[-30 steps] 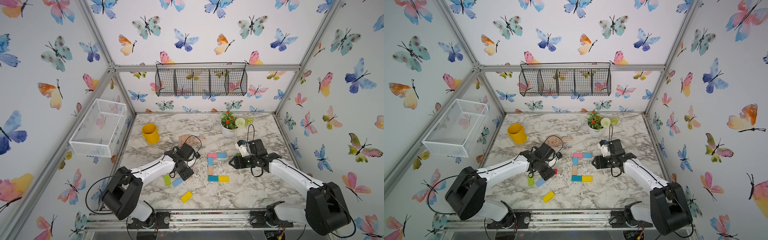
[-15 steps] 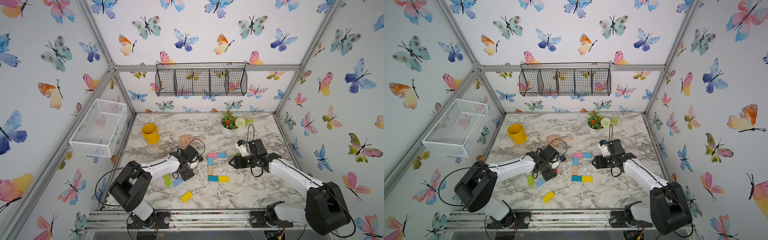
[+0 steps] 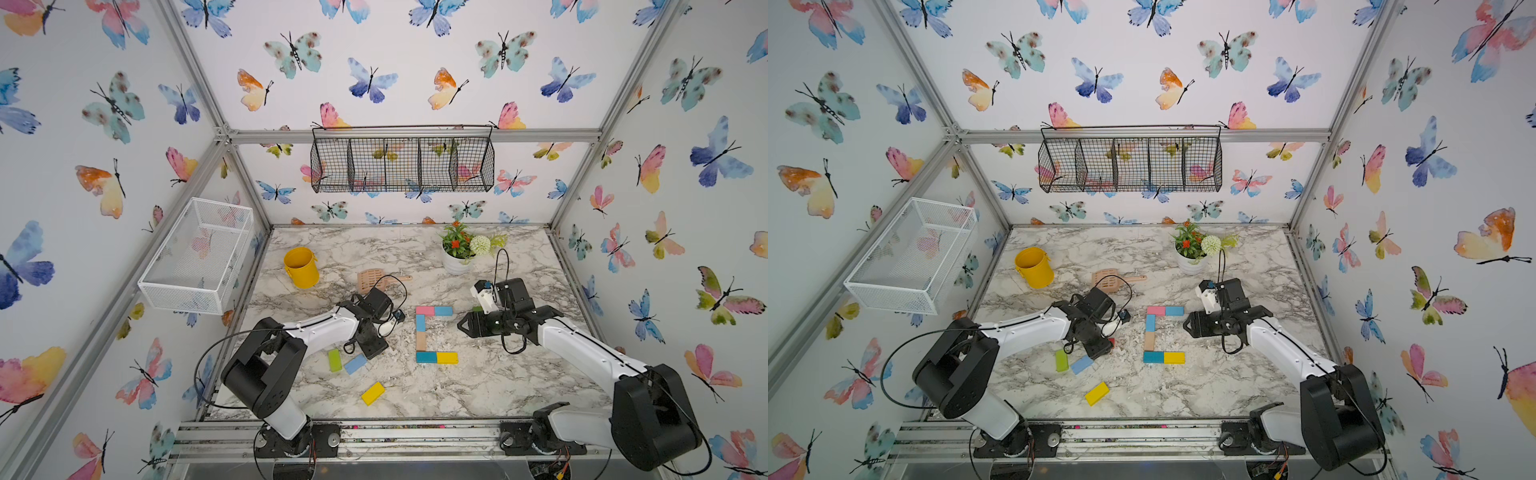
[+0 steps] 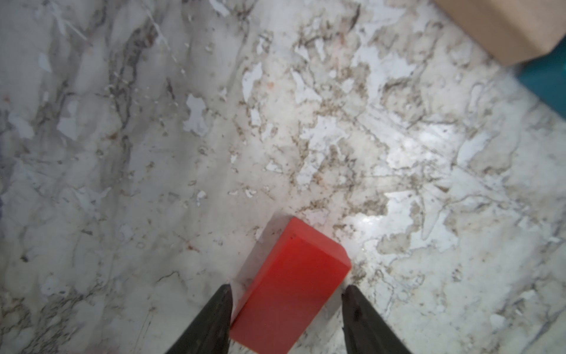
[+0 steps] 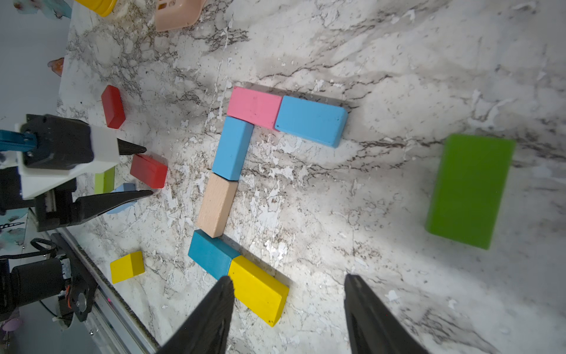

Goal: Assemble the letter c with building blocks
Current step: Pick up the building block from the center of the board.

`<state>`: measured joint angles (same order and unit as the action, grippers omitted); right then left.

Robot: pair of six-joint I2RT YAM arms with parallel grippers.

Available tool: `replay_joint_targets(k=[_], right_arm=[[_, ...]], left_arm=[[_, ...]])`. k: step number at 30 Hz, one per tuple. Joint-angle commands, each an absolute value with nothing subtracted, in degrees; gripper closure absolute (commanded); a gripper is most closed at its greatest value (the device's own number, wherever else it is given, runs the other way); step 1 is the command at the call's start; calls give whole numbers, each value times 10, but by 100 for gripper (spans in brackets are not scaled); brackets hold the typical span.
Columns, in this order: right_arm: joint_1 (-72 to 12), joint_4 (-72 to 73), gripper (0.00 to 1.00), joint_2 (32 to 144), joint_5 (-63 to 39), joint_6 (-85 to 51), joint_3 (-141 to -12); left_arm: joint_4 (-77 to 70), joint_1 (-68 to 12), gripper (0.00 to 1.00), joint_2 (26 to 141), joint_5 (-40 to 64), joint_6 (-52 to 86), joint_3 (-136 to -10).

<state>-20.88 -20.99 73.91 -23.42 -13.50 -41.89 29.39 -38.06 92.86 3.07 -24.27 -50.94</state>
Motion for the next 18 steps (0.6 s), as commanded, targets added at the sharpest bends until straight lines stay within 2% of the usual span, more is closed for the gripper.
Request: replay_joint_targets(k=[1,7,12,13,14,15,18], right_arm=[[-210,-225,39,727,-230,-134,-422],[-210,-227,39,725,-229,-133,-421],[-210,-228,39,723,-230,-134,-421],[-210,-228,39,722,-230,-133,-421],[-210,-229,39,720,-229,-133,-421],[-210,-230,39,718,-229,-133,-420],[-210,-232,39,713,-228,-134,-418]], left_arm=[[317,-378,46,944,66,-238,-521],[322,-374,64,950,72,-227,-526],[323,-374,65,957,71,-204,-532],[323,-374,63,959,71,-198,-534],[323,-374,57,962,69,-190,-537],[322,-374,46,965,65,-181,-540],[320,-374,37,970,53,-165,-541]])
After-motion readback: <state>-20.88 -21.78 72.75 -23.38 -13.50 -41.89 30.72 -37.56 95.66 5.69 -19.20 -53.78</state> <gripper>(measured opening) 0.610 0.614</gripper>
